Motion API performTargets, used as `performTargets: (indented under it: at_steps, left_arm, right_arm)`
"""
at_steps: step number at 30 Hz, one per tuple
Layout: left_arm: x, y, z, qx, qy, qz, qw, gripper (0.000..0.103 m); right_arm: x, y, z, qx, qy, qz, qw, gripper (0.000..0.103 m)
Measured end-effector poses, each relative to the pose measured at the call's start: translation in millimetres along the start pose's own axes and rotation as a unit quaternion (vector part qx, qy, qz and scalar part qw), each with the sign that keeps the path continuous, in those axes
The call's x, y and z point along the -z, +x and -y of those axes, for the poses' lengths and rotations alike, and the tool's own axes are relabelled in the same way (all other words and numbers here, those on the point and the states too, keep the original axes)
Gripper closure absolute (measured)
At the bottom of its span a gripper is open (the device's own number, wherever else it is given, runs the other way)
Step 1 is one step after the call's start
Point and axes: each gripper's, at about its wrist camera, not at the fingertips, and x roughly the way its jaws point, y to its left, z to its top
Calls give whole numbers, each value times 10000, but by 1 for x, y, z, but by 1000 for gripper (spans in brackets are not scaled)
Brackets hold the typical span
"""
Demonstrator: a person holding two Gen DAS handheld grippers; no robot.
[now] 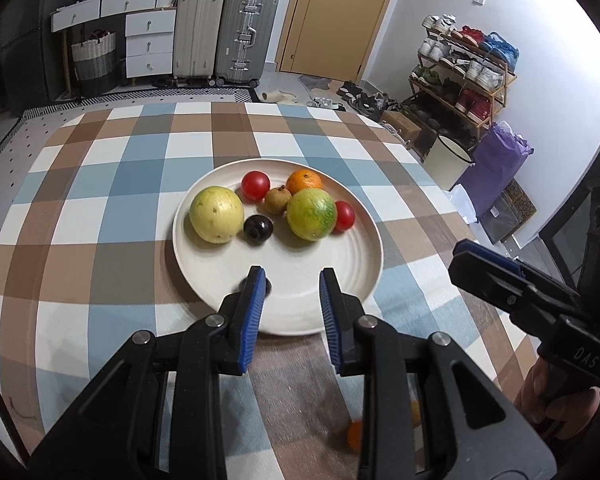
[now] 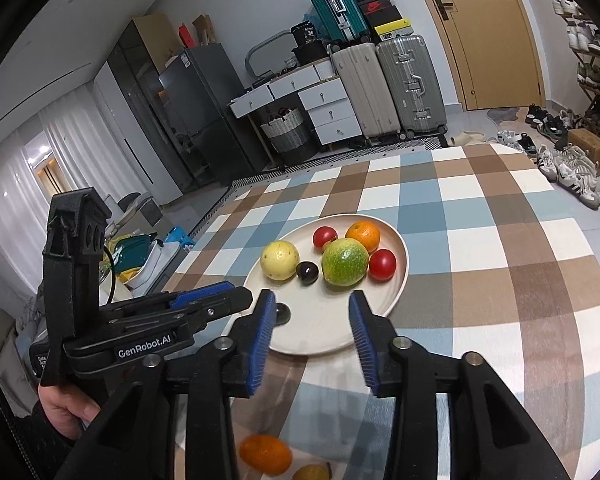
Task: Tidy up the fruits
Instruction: 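Open the right tool to drop its plum onto the plate, then withdraw both open tools from the plate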
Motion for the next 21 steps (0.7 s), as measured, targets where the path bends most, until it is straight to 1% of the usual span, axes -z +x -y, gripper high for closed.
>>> performTargets:
  at_steps: [1, 4, 6, 8, 11, 12, 13, 15, 16, 18, 20, 21]
  left_arm:
    - [3, -3, 2, 6, 11, 12, 10000, 72]
    - [11, -8, 7, 2, 24, 50, 10000, 65]
    - [17, -12, 10, -10, 59, 76, 10000, 64]
    - [22, -14, 13, -42, 90, 87, 9999, 61]
    - [28, -17, 13, -99, 79, 95, 9999, 47]
    - [32, -19, 14, -138, 69, 111, 9998, 38]
    - [34, -21, 13, -158, 58, 133, 9998, 33]
    - [38, -24, 13, -166, 31, 164, 9997, 29]
    - [40, -26, 14, -165, 30, 161, 9997, 26]
    - [45, -29, 14, -181, 33, 161, 9997, 22]
    - [48, -32, 15, -134, 59, 150, 9998, 22]
    - [51, -33, 16, -106, 84, 146, 9998, 22]
  right_arm:
    - [1, -3, -1, 3, -5, 15, 10000, 60]
    - [6, -10, -2, 44, -11, 54, 10000, 56]
    - [9, -14, -3, 50, -15, 81, 10000, 56]
    - [11, -18, -4, 75, -17, 94, 9999, 55]
    - [16, -24, -6, 110, -31, 109, 9999, 52]
    - [18, -26, -6, 128, -37, 116, 9998, 50]
    - [20, -28, -7, 145, -45, 133, 9998, 45]
    - [23, -34, -9, 170, -52, 199, 9996, 37]
    - [25, -37, -10, 179, -62, 233, 9995, 35]
    - [27, -41, -12, 176, -88, 265, 9995, 34]
    - [31, -45, -14, 176, -113, 272, 9994, 32]
    - [33, -46, -15, 179, -118, 276, 9994, 30]
